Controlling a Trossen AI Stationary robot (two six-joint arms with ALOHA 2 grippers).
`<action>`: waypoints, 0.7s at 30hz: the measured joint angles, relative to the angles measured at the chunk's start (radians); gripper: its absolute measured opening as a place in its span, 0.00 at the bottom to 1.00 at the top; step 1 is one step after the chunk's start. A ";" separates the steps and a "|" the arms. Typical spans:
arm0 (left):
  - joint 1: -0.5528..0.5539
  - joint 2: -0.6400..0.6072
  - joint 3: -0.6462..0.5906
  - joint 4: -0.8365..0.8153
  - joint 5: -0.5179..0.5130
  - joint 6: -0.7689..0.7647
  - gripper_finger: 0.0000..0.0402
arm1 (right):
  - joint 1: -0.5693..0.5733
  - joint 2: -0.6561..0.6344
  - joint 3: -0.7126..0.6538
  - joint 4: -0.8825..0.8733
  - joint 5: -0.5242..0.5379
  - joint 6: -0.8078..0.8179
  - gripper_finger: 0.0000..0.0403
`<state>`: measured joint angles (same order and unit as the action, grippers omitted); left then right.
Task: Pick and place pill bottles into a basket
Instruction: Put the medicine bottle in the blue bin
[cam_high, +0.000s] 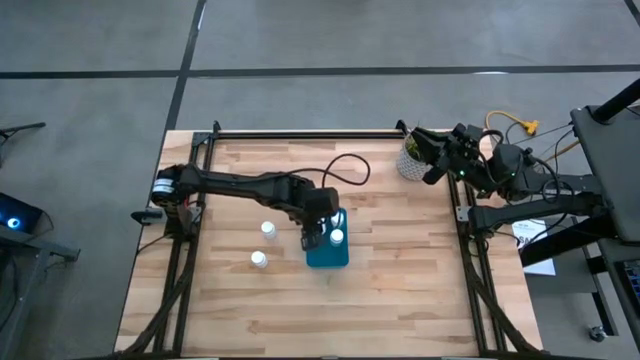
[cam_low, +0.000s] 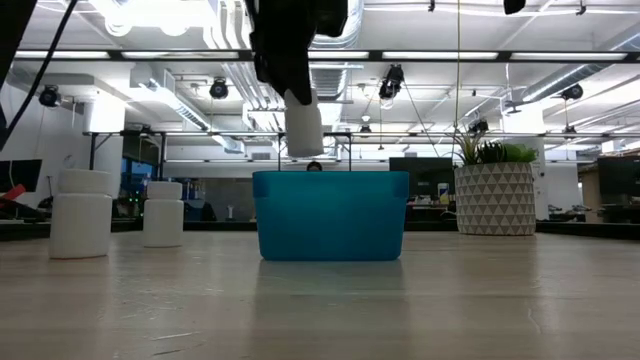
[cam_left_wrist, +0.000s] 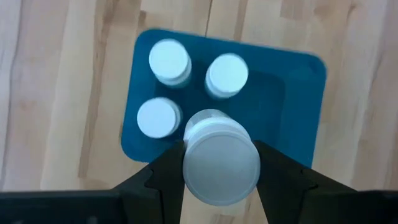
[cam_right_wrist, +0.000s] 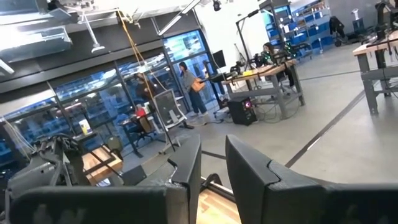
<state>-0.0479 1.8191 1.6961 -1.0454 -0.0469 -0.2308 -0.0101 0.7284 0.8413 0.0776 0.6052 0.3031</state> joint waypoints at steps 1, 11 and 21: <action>0.000 0.000 -0.009 0.001 0.001 -0.001 0.36 | 0.000 0.000 0.000 0.000 0.000 0.000 0.17; -0.002 0.000 -0.077 0.091 0.015 -0.026 0.36 | 0.000 0.000 0.000 0.000 0.000 0.003 0.17; -0.007 0.002 -0.117 0.138 0.010 -0.052 0.36 | 0.000 0.001 0.000 -0.035 -0.001 0.017 0.17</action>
<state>-0.0551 1.8207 1.5789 -0.9078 -0.0370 -0.2824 -0.0101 0.7296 0.8413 0.0425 0.6044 0.3200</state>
